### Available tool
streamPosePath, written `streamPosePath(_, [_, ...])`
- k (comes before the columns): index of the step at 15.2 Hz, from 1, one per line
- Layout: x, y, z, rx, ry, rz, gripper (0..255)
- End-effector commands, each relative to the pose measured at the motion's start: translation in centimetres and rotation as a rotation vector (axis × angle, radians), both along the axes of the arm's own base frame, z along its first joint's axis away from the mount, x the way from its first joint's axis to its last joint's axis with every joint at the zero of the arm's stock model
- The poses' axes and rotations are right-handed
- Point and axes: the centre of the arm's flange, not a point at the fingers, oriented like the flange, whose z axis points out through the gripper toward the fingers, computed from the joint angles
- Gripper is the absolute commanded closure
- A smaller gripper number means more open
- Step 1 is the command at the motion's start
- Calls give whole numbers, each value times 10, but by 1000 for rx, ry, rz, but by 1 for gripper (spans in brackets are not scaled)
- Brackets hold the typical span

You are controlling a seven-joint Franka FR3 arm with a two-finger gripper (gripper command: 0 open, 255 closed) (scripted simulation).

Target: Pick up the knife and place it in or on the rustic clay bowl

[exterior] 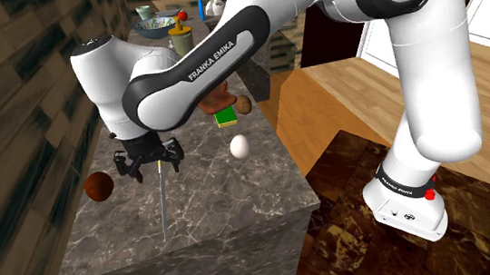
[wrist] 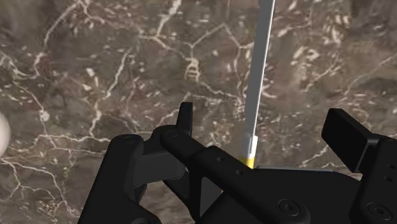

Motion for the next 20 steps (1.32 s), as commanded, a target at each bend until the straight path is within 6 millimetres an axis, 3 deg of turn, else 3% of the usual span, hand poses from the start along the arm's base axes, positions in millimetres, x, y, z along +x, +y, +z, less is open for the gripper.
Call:
streamPosePath(1, [2, 1, -11, -1, -2, -4, 0])
streamPosePath(6, [2, 0, -35, -1, -2, -4, 0])
streamPosePath(14, [2, 0, -35, -1, -2, -4, 0])
streamPosePath(15, [2, 0, -35, -1, -2, -4, 255])
streamPosePath(20, [2, 0, -35, -1, -2, -4, 255])
